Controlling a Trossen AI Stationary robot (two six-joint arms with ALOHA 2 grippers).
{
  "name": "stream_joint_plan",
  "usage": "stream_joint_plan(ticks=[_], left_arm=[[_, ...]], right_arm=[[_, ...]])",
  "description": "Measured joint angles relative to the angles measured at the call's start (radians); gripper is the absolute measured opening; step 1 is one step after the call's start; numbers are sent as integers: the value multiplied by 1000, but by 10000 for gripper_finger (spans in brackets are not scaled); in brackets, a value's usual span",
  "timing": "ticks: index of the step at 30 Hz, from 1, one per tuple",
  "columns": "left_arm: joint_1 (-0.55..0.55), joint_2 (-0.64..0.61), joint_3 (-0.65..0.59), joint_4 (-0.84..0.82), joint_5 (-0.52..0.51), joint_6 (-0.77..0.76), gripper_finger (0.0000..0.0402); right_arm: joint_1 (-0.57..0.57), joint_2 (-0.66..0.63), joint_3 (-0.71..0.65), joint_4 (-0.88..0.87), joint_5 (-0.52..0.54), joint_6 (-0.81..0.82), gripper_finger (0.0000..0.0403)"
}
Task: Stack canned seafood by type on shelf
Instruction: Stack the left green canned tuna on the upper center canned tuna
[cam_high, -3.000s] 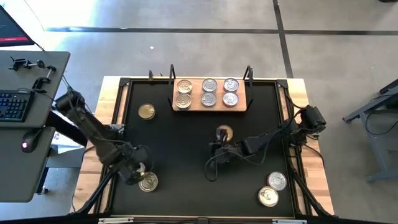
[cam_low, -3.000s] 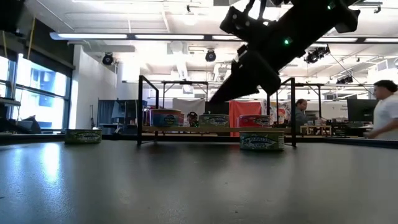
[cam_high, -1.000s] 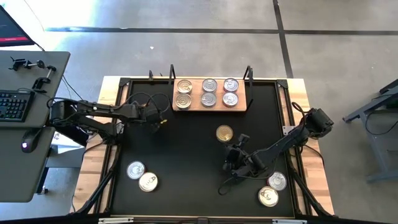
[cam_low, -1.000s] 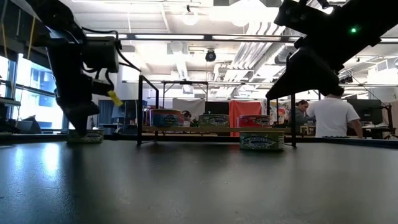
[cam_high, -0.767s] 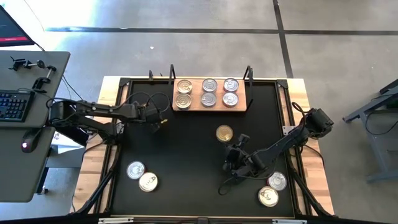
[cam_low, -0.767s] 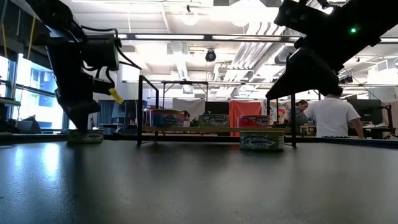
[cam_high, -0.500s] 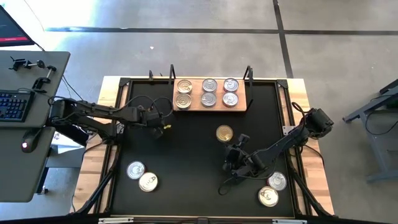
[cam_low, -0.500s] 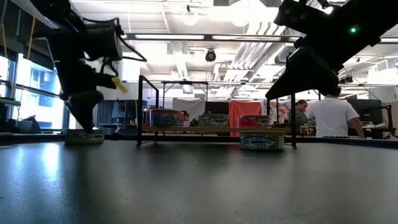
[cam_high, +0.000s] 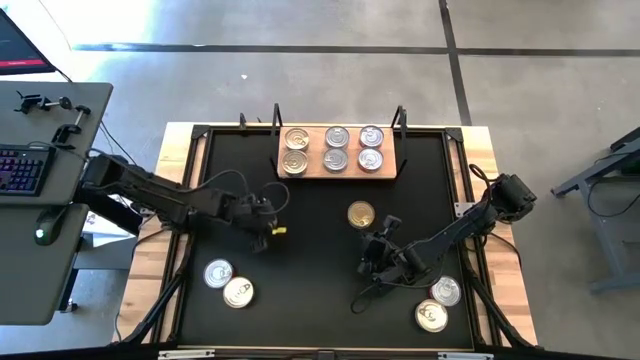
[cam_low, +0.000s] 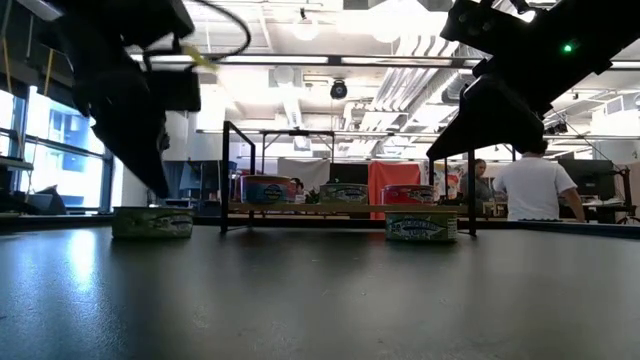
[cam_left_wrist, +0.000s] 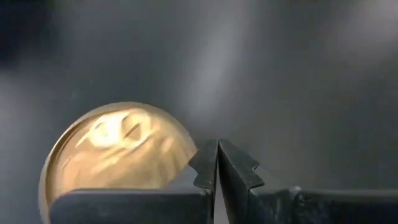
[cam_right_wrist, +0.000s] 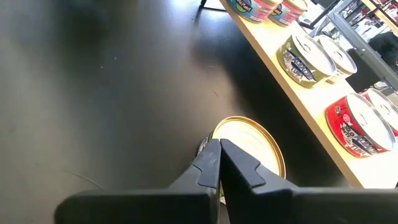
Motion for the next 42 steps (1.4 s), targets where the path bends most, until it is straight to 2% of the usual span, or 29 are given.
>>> stream_joint_plan(ticks=[5,10,12,15,19,23,27,30,35,38,42], left_arm=[[-98,13,0,147,-13,142,6],[-170,18,1,283,-109,268,6],[-187,18,2,323,-133,296,6],[-203,17,2,354,-142,315,6],[-229,17,2,342,-167,357,21],[-247,17,3,313,-196,328,69],[-251,17,3,112,-335,248,130],[-248,17,3,-41,-435,168,155],[-235,47,3,-82,-420,144,153],[-226,90,3,-62,-381,172,138],[-207,162,5,-48,-391,163,106]], right_arm=[[0,0,0,0,0,0,0],[-9,0,0,0,38,55,0],[-28,0,0,1,62,98,1],[-60,0,0,-22,37,96,14],[-95,0,0,-28,7,87,48],[-115,0,0,-6,7,86,81],[-114,0,0,16,7,84,101],[-111,0,0,16,7,78,107],[-110,0,0,17,7,78,108],[-110,0,0,19,7,78,108],[-110,0,0,21,7,78,108]])
